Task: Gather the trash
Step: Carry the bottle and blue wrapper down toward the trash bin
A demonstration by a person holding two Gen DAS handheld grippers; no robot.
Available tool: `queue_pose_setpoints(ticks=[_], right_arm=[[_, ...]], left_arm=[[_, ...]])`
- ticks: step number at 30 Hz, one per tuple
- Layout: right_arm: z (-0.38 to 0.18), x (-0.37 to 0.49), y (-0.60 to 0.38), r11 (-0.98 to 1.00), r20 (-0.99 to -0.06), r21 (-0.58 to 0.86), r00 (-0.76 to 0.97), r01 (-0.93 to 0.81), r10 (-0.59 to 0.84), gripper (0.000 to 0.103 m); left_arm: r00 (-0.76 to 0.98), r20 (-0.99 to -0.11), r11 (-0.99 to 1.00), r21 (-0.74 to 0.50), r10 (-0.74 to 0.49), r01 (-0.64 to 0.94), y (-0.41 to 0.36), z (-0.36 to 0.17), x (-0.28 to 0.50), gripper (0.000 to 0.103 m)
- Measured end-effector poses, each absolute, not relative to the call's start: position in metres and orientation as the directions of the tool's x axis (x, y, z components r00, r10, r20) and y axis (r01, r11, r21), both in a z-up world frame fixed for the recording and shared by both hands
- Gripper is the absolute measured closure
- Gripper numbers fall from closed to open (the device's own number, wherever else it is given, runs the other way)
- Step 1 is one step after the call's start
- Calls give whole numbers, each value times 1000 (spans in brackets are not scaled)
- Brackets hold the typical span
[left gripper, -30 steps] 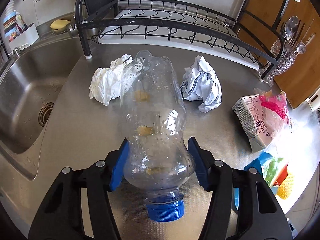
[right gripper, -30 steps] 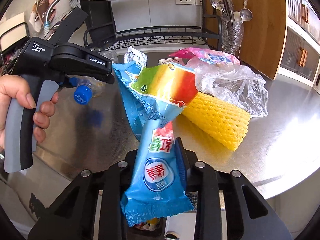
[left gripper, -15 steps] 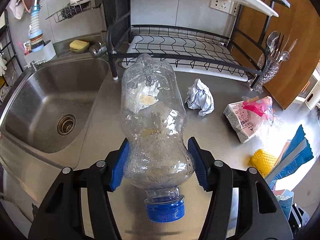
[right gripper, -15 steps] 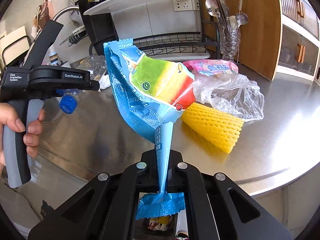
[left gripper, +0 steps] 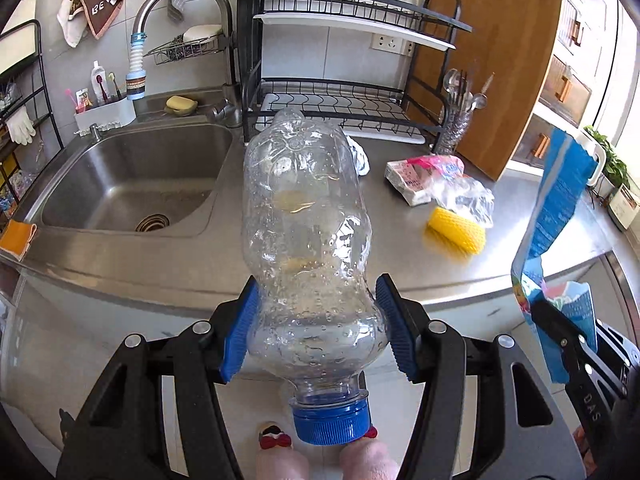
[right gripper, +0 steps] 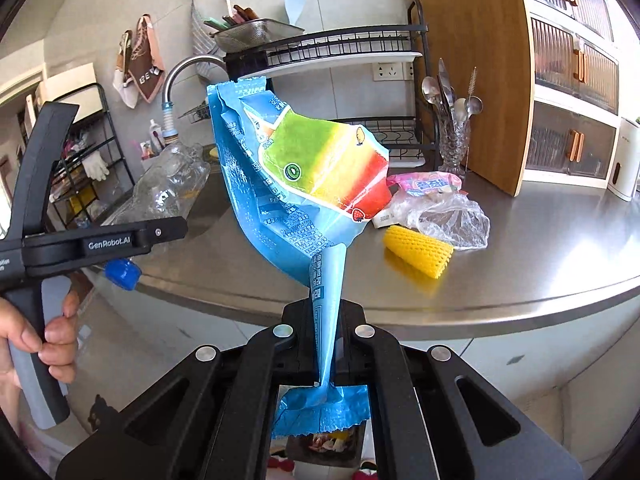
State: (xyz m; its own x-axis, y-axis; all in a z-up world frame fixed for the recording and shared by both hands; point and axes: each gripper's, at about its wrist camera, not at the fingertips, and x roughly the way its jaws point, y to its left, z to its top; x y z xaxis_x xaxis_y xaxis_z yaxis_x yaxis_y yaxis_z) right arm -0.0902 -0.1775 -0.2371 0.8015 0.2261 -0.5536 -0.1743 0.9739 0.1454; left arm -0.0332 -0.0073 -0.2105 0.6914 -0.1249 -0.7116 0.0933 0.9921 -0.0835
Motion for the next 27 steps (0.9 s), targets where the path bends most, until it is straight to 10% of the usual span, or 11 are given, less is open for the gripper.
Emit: queue_pose_setpoints(ticks=[27], right_arm=[[-471,-105,-145,961,-808,253,522,-110,273,99]], left_arm=[[470,-869,987,-117,-155,109,-8,-454,-89,47]])
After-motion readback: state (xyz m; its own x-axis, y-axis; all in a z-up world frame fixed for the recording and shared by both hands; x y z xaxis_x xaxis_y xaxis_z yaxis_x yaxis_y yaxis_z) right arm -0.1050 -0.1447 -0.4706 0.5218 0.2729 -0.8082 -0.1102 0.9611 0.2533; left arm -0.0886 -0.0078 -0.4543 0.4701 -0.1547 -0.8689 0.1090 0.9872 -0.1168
